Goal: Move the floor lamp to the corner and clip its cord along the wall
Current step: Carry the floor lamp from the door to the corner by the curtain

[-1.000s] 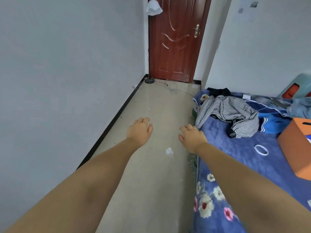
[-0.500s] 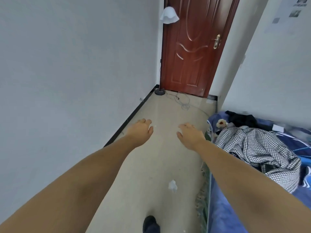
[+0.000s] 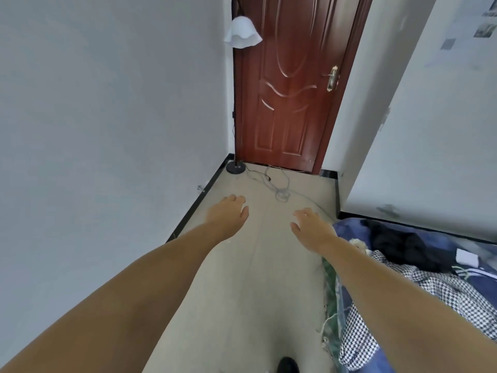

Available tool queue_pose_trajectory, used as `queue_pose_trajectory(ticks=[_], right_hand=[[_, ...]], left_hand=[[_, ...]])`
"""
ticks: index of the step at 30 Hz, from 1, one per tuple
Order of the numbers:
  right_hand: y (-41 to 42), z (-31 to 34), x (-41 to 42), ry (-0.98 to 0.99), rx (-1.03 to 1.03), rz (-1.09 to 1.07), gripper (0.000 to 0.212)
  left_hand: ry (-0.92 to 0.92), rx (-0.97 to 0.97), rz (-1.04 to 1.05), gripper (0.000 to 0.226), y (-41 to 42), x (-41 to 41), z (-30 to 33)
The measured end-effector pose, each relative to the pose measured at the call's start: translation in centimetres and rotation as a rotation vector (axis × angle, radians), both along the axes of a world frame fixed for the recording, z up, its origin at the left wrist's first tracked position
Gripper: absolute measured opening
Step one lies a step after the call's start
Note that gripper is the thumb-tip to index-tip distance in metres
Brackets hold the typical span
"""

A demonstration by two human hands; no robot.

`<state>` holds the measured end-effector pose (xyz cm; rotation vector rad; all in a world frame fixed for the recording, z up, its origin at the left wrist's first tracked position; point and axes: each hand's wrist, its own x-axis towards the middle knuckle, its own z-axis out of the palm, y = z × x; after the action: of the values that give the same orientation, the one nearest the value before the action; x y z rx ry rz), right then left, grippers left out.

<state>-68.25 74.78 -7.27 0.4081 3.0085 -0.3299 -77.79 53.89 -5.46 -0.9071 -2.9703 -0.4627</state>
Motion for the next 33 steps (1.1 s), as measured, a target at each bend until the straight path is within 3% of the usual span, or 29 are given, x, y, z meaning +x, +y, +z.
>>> queue_pose_trajectory(ticks=[9,11,13,20,33], right_hand=[[15.3,0.5,-19.3,-0.006,-0.017,-0.009,0.038],[20.1,1.2,-26.9,-0.013,-0.023,-0.014,0.037],[20.7,1.8,-29.2,-0.024,-0.026,-0.014,0.036],[25.9,0.7,-47.7,-0.037,0.013,0.118,0.041],[37.7,1.1,-78.2,-0.031,-0.045,0.075,0.043]], left_hand=[[0.004,0.097,0.068,0.039,13.7,-19.0,0.2],[0.022,0.119,0.093,0.038,18.0,-25.9,0.9],[0.025,0.127,0.096,0.037,18.6,-27.7,1.4],[0.052,0.162,0.156,0.031,25.7,-45.6,0.0],[0.009,0.126,0.099,0.03,38.7,-77.3,-0.6]])
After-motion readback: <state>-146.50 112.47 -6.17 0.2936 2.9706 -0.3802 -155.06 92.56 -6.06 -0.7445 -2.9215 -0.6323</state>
